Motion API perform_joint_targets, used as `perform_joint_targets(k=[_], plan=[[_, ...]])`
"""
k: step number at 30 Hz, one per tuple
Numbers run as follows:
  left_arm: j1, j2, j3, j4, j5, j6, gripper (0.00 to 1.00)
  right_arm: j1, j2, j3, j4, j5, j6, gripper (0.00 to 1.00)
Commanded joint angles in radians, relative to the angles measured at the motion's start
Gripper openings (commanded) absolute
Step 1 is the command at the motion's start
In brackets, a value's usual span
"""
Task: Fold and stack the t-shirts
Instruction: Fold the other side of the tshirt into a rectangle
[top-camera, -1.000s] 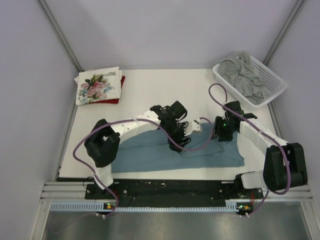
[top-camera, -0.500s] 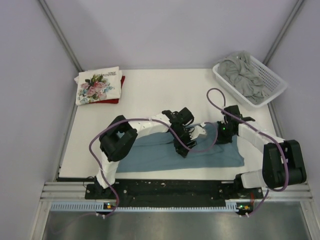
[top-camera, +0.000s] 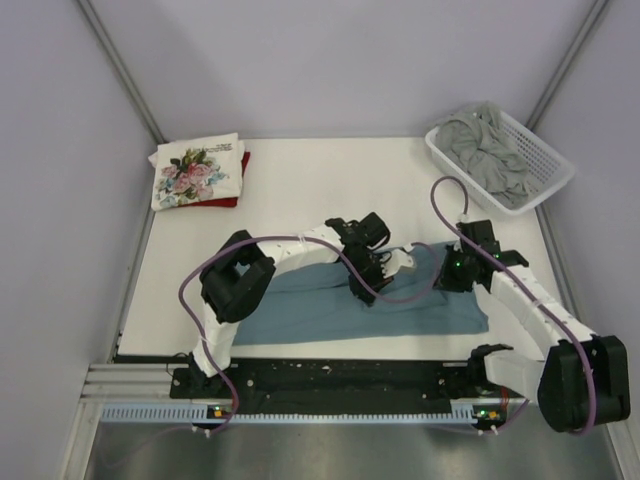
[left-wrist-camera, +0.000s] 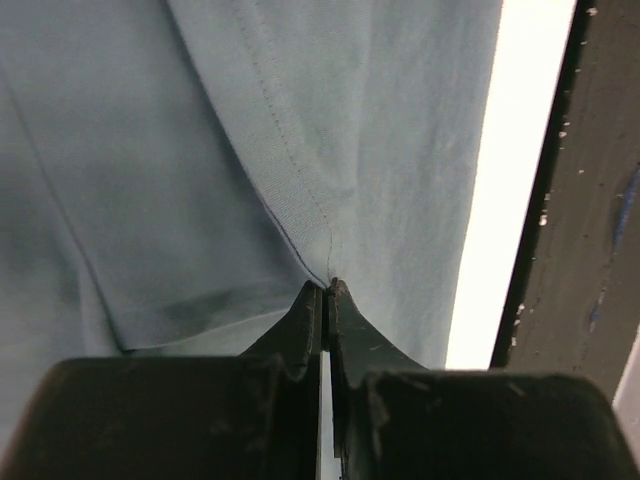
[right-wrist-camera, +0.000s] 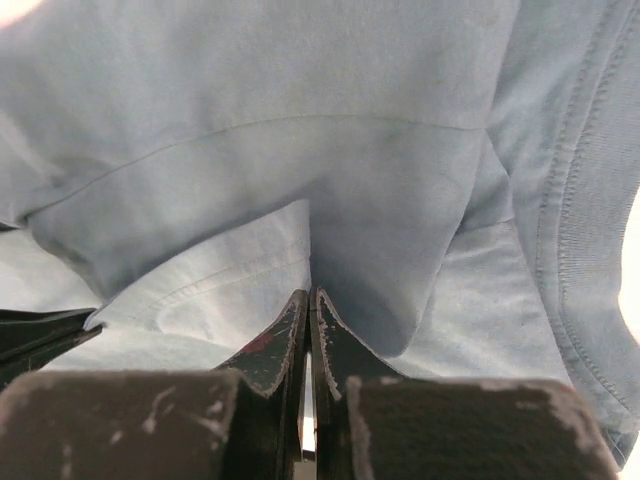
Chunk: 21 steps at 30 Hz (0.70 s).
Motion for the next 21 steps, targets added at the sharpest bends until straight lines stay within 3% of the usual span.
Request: perform_joint_targets(k=[1,6,12,21], plan=[[-0.001,-0.047,0.070,0.026,-0.101,0.040,0.00,-0.017,-0.050,0.020,-0.005,0.063,0.048,0.00],[-0.001,-0.016,0.133,0.023,-0.189,0.051,0.00,-0.048,-0.056,0.041,0.008,0.139,0.074,0.00],[0.000,0.004,0.153,0.106,-0.318,0.023,0.00,-0.143,-0.152,-0.049,0.116,0.139,0.124,0.00],[0.000,0.071,0.181,0.136,-0.488,0.017,0.00,-0.143,-0.151,-0.149,0.314,0.128,0.074,0.00]])
